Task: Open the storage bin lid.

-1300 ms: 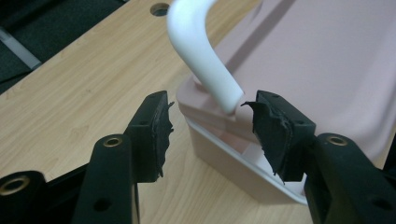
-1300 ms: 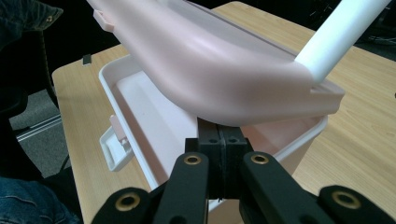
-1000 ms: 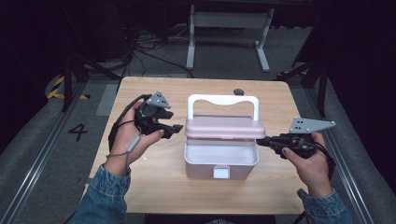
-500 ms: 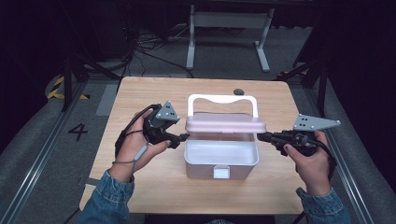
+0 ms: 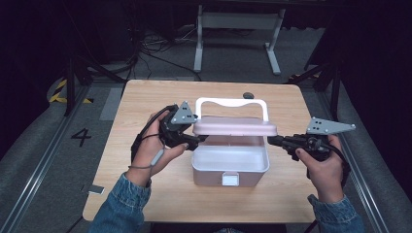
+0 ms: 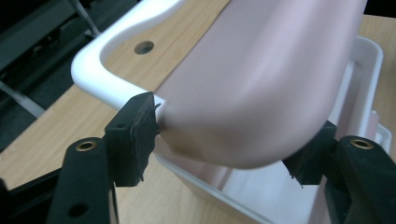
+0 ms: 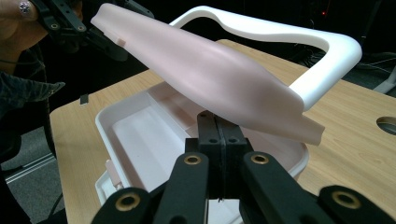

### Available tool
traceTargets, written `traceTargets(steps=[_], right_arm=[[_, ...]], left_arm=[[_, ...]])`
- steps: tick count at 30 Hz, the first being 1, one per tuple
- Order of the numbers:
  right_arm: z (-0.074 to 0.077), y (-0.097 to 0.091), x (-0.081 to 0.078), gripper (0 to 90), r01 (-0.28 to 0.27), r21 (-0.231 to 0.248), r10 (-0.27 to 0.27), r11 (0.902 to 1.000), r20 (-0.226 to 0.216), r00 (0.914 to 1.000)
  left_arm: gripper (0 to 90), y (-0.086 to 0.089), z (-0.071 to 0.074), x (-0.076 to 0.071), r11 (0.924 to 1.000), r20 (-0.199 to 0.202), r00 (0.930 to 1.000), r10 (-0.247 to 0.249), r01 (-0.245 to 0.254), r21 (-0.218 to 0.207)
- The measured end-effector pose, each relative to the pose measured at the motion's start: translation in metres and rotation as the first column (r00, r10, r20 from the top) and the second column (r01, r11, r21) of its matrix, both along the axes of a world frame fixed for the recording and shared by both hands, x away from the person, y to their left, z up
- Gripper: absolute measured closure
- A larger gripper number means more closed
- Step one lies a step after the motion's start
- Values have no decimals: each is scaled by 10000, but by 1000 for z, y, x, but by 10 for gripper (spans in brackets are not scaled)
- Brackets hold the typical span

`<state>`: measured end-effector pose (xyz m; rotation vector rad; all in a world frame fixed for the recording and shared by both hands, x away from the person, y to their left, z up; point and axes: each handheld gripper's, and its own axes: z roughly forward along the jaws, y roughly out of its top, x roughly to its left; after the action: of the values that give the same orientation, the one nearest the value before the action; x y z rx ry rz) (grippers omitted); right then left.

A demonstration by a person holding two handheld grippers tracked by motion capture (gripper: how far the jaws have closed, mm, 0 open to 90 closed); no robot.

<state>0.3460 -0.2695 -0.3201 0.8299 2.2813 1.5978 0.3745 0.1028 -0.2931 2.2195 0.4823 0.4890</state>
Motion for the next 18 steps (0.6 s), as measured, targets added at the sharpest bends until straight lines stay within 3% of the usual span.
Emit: traceTargets(steps=[3,6,18], right_arm=[[0,0,0,900,-15,6,15,10000,-22,10000],[1,0,0,900,20,68,-20,10000,-9,10000],[2,-8,-8,897,127,174,-125,9998,-119,9999]], left_arm=[[419,-2,2,0,9998,434,9990,-143,151,-165],[446,-4,3,-1,9998,612,9980,-174,177,-48],[477,-6,10,5,10000,382,9992,-98,97,10]])
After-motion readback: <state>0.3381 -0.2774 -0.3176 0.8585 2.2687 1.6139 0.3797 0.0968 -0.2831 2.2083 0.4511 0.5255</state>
